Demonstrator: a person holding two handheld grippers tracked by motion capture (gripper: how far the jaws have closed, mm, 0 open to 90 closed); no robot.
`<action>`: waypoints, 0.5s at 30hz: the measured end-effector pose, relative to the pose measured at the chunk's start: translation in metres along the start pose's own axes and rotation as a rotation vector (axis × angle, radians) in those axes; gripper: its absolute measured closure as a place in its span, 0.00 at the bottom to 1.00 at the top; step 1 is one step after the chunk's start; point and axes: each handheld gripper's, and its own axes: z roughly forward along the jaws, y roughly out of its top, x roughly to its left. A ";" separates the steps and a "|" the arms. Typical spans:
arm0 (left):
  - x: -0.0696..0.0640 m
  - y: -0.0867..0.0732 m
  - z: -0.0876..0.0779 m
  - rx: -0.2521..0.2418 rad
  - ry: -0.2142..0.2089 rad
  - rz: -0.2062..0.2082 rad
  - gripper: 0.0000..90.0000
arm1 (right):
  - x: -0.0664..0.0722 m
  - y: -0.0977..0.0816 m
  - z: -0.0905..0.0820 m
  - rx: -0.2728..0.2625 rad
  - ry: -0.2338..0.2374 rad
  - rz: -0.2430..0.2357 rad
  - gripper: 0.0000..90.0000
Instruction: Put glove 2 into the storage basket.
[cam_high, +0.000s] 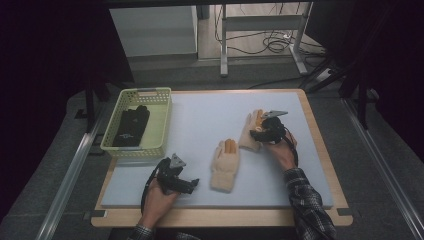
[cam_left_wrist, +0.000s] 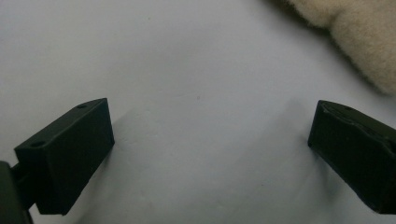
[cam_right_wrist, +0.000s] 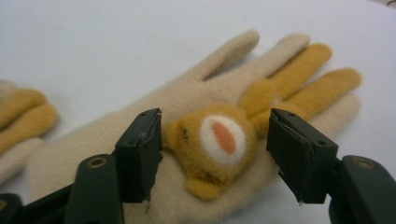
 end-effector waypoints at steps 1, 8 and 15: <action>0.000 0.000 0.000 0.000 0.000 0.000 0.00 | 0.000 -0.001 0.004 0.012 -0.002 0.001 0.43; 0.000 0.000 0.000 0.001 0.000 0.001 0.00 | 0.000 -0.002 0.001 0.021 -0.014 0.013 0.66; 0.000 0.000 0.000 0.004 0.000 0.005 0.00 | -0.001 0.001 -0.021 -0.024 0.024 0.049 0.66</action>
